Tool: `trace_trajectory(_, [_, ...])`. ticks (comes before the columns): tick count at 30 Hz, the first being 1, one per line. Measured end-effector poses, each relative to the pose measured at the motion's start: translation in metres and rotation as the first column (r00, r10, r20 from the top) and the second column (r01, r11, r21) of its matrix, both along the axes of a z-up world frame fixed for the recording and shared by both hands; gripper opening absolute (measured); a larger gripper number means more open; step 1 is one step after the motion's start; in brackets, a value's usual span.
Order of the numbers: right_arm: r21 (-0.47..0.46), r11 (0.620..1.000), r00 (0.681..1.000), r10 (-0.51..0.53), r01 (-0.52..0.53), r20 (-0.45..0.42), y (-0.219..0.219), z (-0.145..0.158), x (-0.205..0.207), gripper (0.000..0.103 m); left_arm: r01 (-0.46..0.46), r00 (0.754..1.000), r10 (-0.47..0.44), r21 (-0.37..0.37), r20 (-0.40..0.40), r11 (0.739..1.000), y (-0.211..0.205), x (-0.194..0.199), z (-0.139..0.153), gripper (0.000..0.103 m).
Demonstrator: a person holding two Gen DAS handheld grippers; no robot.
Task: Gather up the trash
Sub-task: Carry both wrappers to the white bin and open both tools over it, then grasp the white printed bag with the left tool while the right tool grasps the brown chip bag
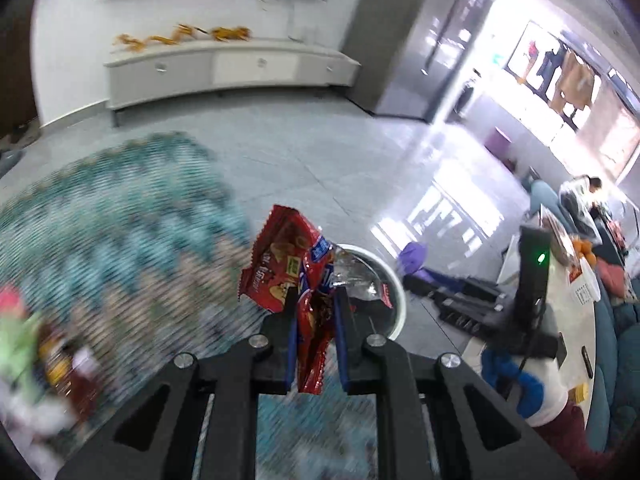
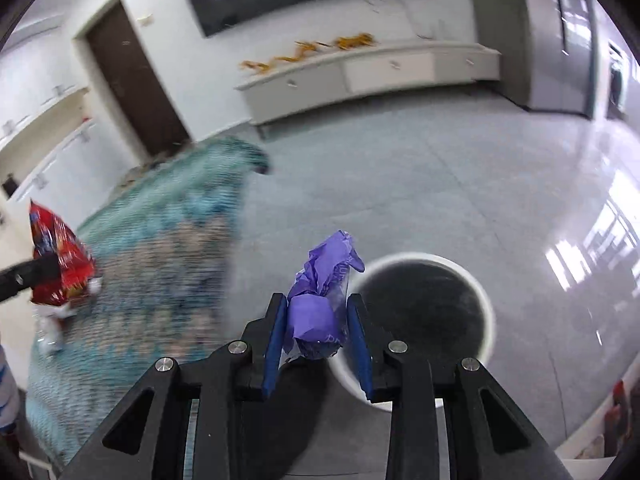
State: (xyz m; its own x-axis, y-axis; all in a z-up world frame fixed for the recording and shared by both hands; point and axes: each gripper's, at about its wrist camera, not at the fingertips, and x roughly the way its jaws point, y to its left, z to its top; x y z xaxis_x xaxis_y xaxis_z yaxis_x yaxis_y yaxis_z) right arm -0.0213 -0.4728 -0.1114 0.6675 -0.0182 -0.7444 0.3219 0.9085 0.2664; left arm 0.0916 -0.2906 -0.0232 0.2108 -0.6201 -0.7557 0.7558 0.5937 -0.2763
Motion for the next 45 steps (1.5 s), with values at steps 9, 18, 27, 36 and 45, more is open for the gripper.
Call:
trace_trajectory(9, [0.078,0.99,0.985,-0.11,0.121,-0.134,-0.073,-0.083,0.013,0.032,0.08,0.989,-0.07,0.073,-0.13,0.994,-0.123,0.017,-0.058,0.024])
trace_trajectory(18, [0.05,0.978,0.966,-0.192,0.204,-0.171,-0.093,-0.103,0.01,0.074,0.08,0.982,-0.072,0.04,-0.176,0.996,-0.144,0.02,-0.069,0.059])
trace_trajectory(27, [0.011,0.964,0.964,-0.264,0.265,-0.04,-0.087,-0.054,-0.009,0.102,-0.018,0.999,0.016,-0.08,-0.033,0.997,-0.094,0.007,-0.021,0.059])
trace_trajectory(36, [-0.005,0.971,0.933,-0.229,0.24,0.277,-0.041,0.056,-0.04,0.103,-0.054,0.996,0.062,-0.12,0.067,0.991,-0.015,-0.006,0.038,0.059])
trace_trajectory(45, [-0.051,0.992,0.898,-0.086,0.119,0.431,0.023,0.131,-0.035,0.103,-0.214,0.954,0.248,-0.194,0.17,0.957,0.111,-0.005,0.075,0.059])
